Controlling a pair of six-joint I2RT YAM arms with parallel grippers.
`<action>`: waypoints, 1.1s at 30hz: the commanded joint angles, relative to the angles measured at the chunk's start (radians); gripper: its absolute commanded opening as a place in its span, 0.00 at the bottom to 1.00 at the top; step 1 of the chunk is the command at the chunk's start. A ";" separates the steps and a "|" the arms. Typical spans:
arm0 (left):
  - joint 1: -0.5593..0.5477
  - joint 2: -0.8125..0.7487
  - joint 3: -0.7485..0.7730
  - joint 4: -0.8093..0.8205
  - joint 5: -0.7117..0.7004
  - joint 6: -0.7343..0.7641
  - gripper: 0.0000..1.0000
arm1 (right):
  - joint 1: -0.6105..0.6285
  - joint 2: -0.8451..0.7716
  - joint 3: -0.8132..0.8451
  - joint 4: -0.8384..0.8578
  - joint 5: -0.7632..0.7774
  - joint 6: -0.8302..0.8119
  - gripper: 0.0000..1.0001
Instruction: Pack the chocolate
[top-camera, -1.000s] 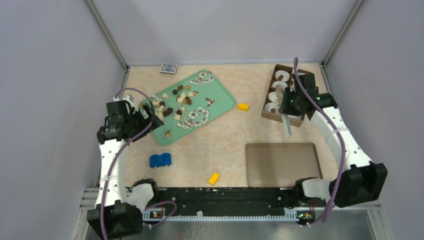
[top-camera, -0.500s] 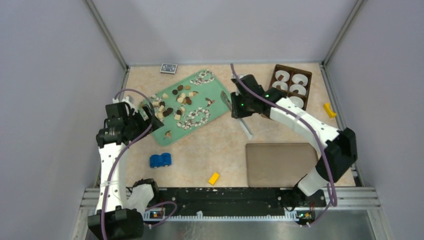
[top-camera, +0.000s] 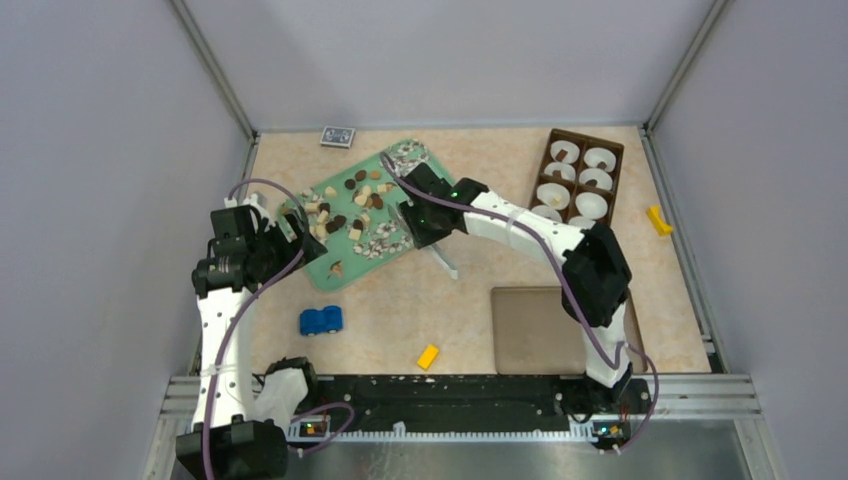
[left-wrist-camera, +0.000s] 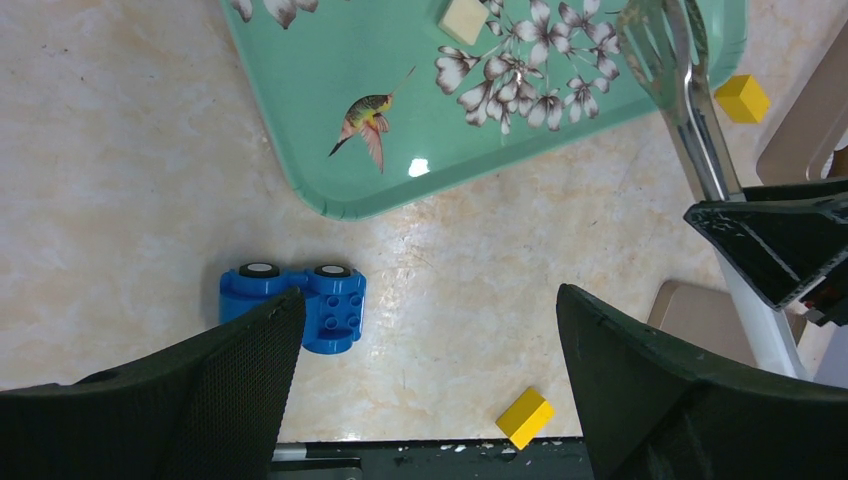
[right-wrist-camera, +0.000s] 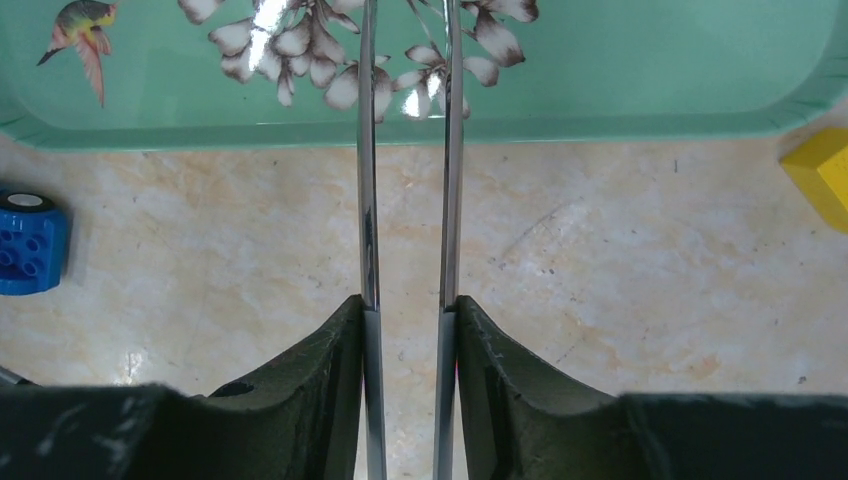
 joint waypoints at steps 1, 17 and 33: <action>-0.002 -0.018 0.022 -0.002 -0.018 0.003 0.99 | 0.015 0.054 0.093 0.008 0.024 -0.031 0.36; -0.008 -0.021 0.031 -0.018 -0.026 0.006 0.99 | 0.022 0.272 0.295 -0.017 0.037 -0.052 0.40; -0.022 -0.033 0.031 -0.024 -0.057 0.014 0.99 | 0.015 0.431 0.545 -0.082 0.070 -0.028 0.31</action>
